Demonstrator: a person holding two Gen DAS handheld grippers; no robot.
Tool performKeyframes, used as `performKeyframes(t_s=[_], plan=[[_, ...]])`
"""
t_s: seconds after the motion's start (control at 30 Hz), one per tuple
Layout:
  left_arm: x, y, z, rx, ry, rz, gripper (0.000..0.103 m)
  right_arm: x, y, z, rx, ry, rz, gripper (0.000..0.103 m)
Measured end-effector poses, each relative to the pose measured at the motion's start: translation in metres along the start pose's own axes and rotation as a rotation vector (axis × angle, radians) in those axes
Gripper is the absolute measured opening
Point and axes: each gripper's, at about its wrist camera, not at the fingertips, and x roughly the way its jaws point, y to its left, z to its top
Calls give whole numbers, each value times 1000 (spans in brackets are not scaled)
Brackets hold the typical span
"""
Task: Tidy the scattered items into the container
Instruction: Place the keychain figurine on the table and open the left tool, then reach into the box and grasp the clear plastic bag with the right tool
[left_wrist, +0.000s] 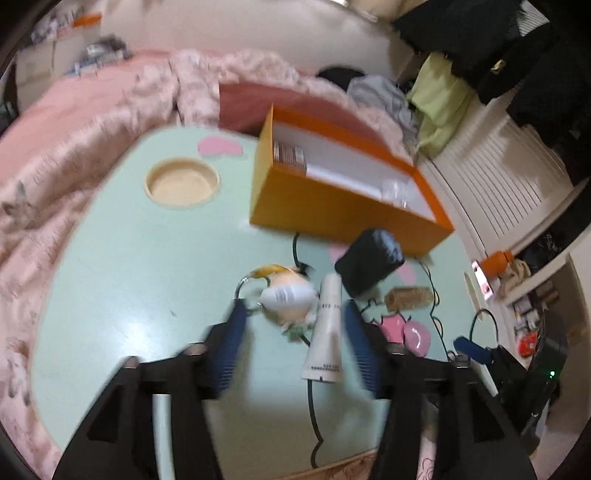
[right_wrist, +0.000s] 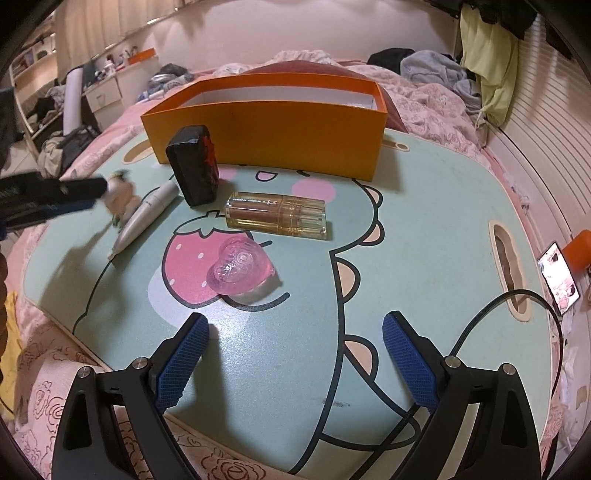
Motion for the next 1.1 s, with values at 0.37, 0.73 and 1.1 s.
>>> performKeyframes(t_s=[0.37, 0.73, 1.1], plan=[[1, -33, -56, 184, 63, 194, 78, 0, -1, 0, 1, -1, -2, 95], [21, -37, -69, 209, 70, 275, 103, -15, -12, 11, 29, -19, 45, 81], [23, -36, -68, 216, 51, 266, 103, -8, -41, 201, -8, 169, 86, 41]])
